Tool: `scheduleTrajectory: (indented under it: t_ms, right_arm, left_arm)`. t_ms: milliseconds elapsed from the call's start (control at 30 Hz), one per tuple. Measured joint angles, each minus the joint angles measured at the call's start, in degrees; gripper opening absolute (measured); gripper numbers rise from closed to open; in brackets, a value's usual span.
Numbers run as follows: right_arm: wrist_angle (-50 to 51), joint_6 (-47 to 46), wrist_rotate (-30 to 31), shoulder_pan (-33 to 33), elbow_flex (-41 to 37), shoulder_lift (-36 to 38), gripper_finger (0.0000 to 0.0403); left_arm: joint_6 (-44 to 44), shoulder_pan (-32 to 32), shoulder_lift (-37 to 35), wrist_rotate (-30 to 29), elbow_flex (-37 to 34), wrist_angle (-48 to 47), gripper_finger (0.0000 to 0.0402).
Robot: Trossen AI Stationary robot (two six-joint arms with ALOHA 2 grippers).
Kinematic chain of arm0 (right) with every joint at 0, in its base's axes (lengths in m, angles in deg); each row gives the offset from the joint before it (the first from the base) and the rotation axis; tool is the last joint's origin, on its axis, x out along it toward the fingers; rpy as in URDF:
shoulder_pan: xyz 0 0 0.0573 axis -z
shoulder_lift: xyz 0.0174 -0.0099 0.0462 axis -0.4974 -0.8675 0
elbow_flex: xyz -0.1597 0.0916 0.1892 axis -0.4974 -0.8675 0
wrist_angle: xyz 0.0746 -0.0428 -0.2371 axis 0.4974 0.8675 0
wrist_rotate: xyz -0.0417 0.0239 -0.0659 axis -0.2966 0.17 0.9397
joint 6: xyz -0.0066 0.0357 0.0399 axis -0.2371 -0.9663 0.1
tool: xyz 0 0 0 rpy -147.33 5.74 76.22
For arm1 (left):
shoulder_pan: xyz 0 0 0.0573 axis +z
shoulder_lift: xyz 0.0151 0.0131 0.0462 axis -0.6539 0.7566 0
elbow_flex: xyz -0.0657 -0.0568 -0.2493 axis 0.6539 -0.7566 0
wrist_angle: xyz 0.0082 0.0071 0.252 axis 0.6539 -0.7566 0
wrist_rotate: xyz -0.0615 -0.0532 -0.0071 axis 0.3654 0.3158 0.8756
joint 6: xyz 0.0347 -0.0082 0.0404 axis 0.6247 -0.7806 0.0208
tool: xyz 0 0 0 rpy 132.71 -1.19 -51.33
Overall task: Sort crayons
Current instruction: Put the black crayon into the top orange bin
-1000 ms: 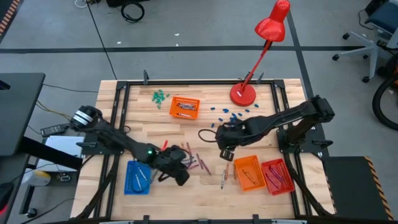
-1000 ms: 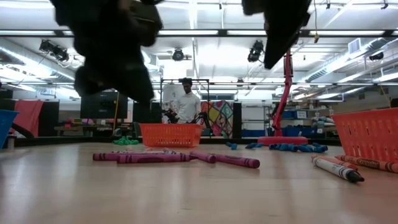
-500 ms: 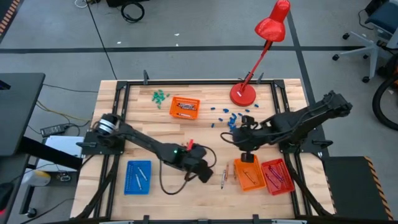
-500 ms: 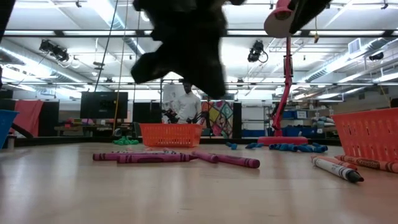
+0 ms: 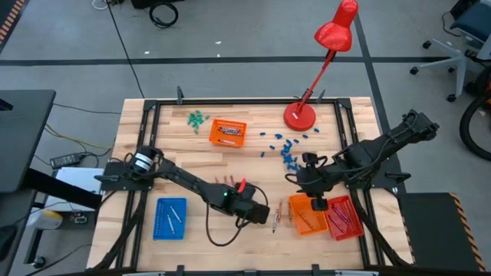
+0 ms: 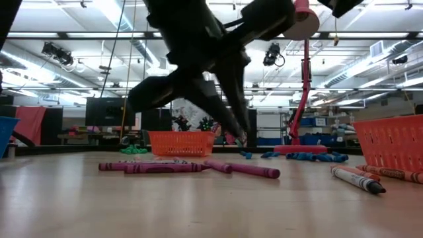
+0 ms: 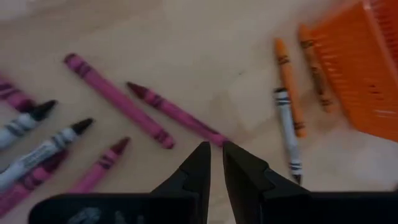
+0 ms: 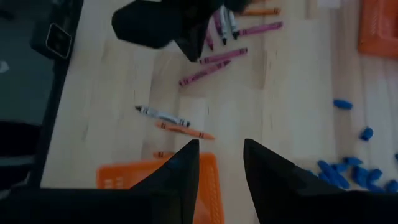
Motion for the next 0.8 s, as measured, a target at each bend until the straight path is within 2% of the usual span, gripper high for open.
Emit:
scheduleTrajectory:
  t_ms: [200, 367, 467, 600, 800]
  right_arm:
    - [-1.5, 2.3, -1.4, -0.4, 0.0, -1.0, 0.013]
    - [-1.6, -0.8, -1.1, -1.1, 0.0, -1.8, 0.013]
    - [-2.2, -1.1, 0.2, -1.7, 0.0, -1.8, 0.013]
    - [-2.3, 0.4, 0.7, -3.0, 0.0, -1.4, 0.013]
    - [-4.5, 5.2, 0.8, -4.0, 0.0, -1.3, 0.013]
  left_arm:
    - [3.0, 0.1, -0.1, 0.2, 0.0, -9.5, 0.0052]
    - [10.1, 0.2, -0.1, 3.5, 0.2, -9.5, 0.0052]
    - [14.1, 0.7, -0.1, 6.2, 1.8, -13.4, 0.0052]
    - [22.6, 1.8, -0.1, 6.9, 3.4, -15.9, 0.0052]
    - [37.1, 2.9, -0.2, 4.7, 3.8, -16.2, 0.0052]
